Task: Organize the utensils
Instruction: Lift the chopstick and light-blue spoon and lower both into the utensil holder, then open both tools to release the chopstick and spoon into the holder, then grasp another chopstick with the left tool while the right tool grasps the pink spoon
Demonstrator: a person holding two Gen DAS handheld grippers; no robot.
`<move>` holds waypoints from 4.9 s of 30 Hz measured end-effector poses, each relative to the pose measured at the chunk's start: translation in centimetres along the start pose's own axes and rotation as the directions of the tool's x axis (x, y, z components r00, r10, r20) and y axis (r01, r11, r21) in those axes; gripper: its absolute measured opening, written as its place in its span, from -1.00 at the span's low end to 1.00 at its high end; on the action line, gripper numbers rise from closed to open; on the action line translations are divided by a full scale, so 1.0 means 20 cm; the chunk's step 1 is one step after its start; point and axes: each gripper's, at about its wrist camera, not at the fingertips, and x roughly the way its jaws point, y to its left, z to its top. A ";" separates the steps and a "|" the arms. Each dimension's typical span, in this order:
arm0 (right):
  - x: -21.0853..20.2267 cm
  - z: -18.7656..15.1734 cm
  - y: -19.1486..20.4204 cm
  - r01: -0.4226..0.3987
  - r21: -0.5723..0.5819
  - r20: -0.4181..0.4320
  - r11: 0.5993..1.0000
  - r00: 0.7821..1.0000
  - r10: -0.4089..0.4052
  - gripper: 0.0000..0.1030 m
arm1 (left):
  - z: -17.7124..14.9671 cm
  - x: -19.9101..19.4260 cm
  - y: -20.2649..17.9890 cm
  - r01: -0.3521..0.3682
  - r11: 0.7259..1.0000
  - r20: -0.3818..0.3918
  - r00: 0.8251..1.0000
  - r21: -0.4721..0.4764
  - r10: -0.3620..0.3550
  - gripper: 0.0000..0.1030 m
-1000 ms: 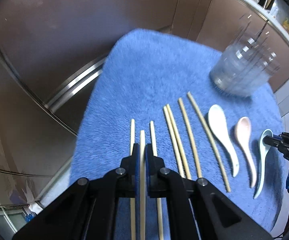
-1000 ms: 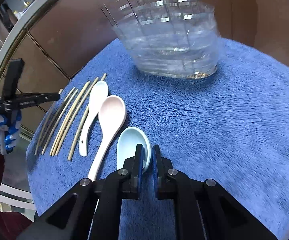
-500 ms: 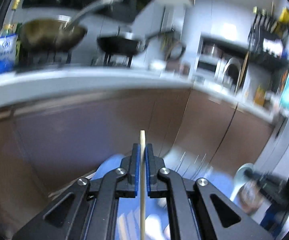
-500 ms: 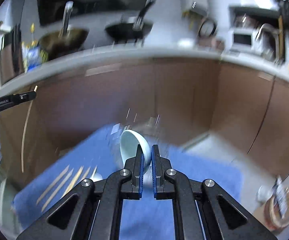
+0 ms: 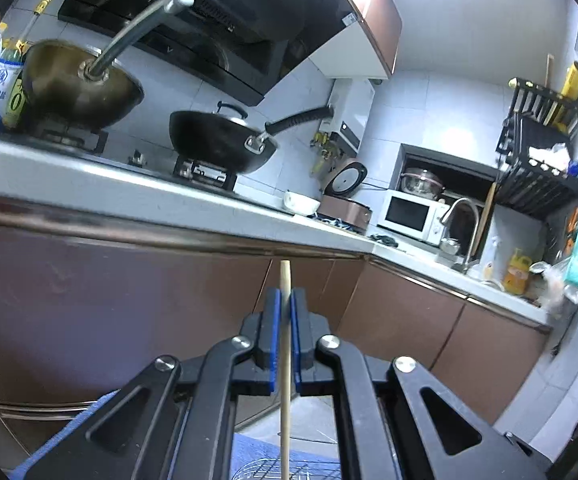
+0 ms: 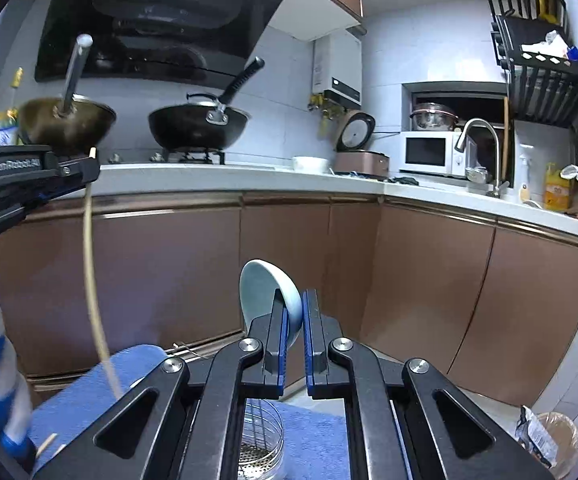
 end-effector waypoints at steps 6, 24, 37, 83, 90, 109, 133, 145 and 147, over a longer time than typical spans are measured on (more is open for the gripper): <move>0.06 -0.17 0.03 0.039 0.002 0.007 0.999 0.999 -0.039 -0.86 | -0.23 0.07 -0.02 -0.052 0.998 0.041 0.998 0.039 0.050 -0.91; 0.01 -0.26 0.09 -0.016 0.028 -0.039 0.999 0.999 0.017 -0.25 | -0.25 -0.12 -0.01 -0.050 0.989 -0.010 0.999 0.136 0.052 -0.32; -0.53 0.00 0.05 -0.034 0.047 0.062 0.998 0.998 0.031 -0.10 | 0.17 -0.76 -0.02 -0.089 0.966 0.066 0.995 0.243 0.075 -0.15; -0.56 -0.64 0.06 -0.349 0.221 -0.393 0.911 0.823 0.411 -0.08 | -0.76 -0.57 0.73 -0.007 0.990 -0.838 0.533 0.138 0.121 -0.34; -0.42 -0.77 0.06 -0.354 0.258 -0.457 0.899 0.775 0.436 -0.08 | -0.86 -0.43 0.79 -0.029 0.988 -0.867 0.476 0.149 0.145 -0.47; -0.15 -0.88 0.16 -0.402 0.264 -0.527 0.877 0.701 0.480 -0.08 | -0.96 -0.20 0.79 -0.021 0.978 -0.888 0.416 0.207 0.197 -0.49; -0.07 -0.88 0.22 -0.431 0.251 -0.545 0.867 0.677 0.495 -0.08 | -0.97 -0.20 0.75 0.040 0.960 -0.883 0.404 0.277 0.237 -0.65; -0.02 -0.86 0.26 -0.460 0.241 -0.563 0.855 0.651 0.509 -0.08 | -1.00 -0.16 0.82 0.002 0.981 -0.913 0.366 0.196 0.182 -0.67; 0.00 -0.86 0.27 -0.461 0.241 -0.565 0.854 0.649 0.510 -0.08 | -1.01 -0.15 0.81 0.018 0.978 -0.914 0.359 0.210 0.190 -0.67</move>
